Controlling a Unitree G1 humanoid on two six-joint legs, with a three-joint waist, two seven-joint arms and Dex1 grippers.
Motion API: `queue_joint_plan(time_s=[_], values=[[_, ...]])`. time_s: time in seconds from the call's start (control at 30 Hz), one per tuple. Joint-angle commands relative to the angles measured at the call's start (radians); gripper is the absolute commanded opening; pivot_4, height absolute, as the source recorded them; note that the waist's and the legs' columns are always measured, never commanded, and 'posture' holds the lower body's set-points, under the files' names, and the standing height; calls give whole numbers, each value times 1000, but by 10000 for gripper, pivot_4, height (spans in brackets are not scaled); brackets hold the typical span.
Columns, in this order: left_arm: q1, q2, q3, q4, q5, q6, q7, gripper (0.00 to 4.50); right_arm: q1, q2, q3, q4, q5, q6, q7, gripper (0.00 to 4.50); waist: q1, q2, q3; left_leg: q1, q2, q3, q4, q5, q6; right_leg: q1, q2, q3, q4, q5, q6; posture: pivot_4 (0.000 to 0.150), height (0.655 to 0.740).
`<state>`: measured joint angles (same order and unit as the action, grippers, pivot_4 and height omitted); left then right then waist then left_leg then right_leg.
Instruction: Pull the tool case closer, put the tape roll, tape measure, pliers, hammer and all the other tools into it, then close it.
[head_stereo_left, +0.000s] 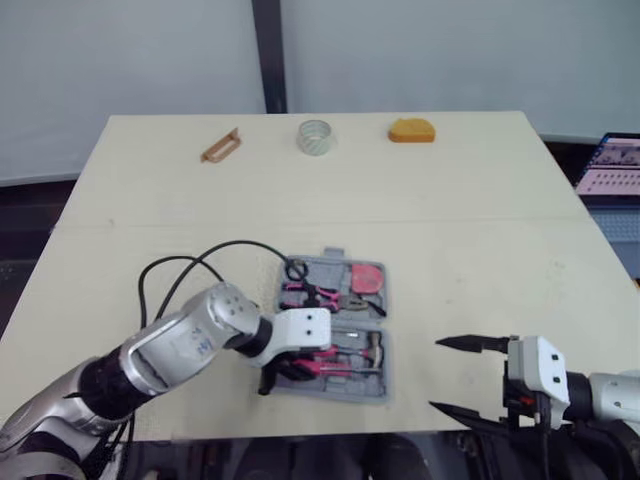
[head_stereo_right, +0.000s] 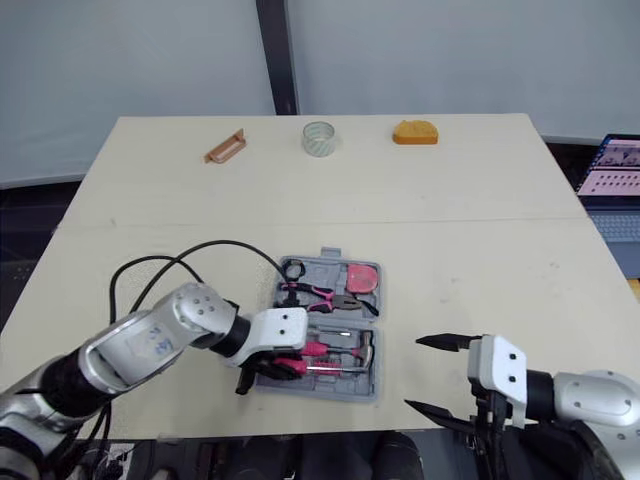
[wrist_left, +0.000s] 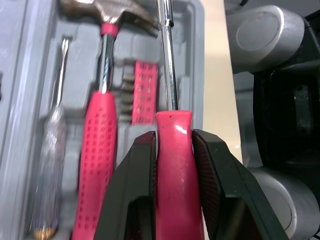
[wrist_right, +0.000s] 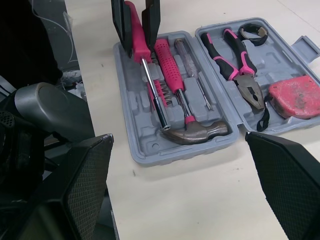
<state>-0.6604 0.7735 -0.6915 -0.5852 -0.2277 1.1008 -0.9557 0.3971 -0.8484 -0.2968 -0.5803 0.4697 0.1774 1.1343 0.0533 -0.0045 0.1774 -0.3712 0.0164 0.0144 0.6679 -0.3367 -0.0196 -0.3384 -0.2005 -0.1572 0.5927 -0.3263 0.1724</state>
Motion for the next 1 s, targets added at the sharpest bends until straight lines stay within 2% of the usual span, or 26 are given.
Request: queue_joint_plan(time_s=[0.03, 0.47, 1.0], values=[[-30, -16, -47, -32, 6, 26, 3, 5925, -1, 0, -8, -14, 5, -8, -5, 45000, 0, 0, 0, 0, 0, 0, 0, 0, 0, 0, 0, 0, 0, 0, 0, 1500, 7400], [-61, -53, -96, -9, 13, 62, 54, 5925, 11, -1, -19, -26, 12, 2, -19, 45000, 0, 0, 0, 0, 0, 0, 0, 0, 0, 0, 0, 0, 0, 0, 0, 1500, 7400], [-52, -30, -116, 4, 18, 43, 55, 5925, 0, 2, -15, -24, 13, 5, -35, 45000, 0, 0, 0, 0, 0, 0, 1, 0, 0, 0, 0, 0, 0, 0, 0, 1500, 7400]])
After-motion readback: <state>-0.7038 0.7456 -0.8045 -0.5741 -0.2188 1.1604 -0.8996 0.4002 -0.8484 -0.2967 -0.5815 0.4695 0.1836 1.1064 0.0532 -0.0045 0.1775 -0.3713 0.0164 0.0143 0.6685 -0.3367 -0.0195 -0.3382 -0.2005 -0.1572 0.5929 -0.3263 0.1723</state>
